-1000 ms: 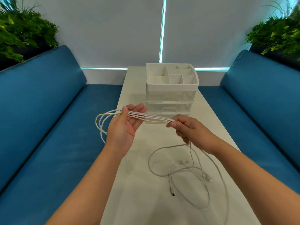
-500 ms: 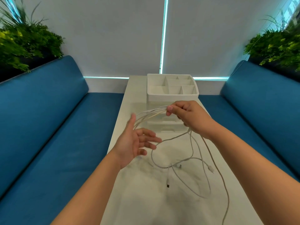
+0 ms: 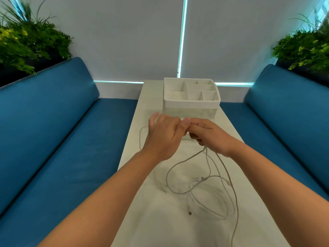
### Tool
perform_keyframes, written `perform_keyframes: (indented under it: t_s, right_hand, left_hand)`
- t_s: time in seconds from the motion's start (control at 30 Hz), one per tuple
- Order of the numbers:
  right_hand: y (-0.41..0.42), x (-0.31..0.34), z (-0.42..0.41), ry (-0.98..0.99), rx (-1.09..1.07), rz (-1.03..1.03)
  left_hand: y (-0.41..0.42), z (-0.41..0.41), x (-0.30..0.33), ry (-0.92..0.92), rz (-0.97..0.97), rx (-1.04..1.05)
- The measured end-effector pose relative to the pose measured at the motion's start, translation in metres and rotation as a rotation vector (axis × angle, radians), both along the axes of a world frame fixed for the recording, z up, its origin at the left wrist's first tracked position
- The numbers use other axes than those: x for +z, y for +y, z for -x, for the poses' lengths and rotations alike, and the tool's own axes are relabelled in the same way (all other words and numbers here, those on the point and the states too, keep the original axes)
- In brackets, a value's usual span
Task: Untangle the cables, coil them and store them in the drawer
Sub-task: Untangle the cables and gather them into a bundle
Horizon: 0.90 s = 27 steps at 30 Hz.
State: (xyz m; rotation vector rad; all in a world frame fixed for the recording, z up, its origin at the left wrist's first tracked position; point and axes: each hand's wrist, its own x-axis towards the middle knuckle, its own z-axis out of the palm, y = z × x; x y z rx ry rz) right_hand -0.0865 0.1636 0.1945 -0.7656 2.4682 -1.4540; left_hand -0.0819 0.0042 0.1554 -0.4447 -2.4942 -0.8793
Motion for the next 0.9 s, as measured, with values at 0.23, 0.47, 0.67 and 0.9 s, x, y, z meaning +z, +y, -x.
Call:
perform_keyframes:
  t_s: [0.23, 0.47, 0.67, 0.9]
  right_hand:
    - [0.021, -0.012, 0.003, 0.007, 0.09, -0.126]
    - [0.023, -0.013, 0.003, -0.043, 0.05, -0.362]
    - [0.024, -0.01, 0.01, -0.037, 0.027, -0.291]
    - [0.027, 0.007, 0.003, 0.261, -0.028, -0.577]
  left_hand:
    - [-0.015, -0.003, -0.004, -0.25, -0.107, -0.232]
    - [-0.032, -0.005, 0.013, -0.376, -0.105, -0.331]
    - [-0.05, -0.002, 0.028, -0.441, -0.076, -0.229]
    - [-0.06, -0.003, 0.029, -0.496, -0.048, -0.206]
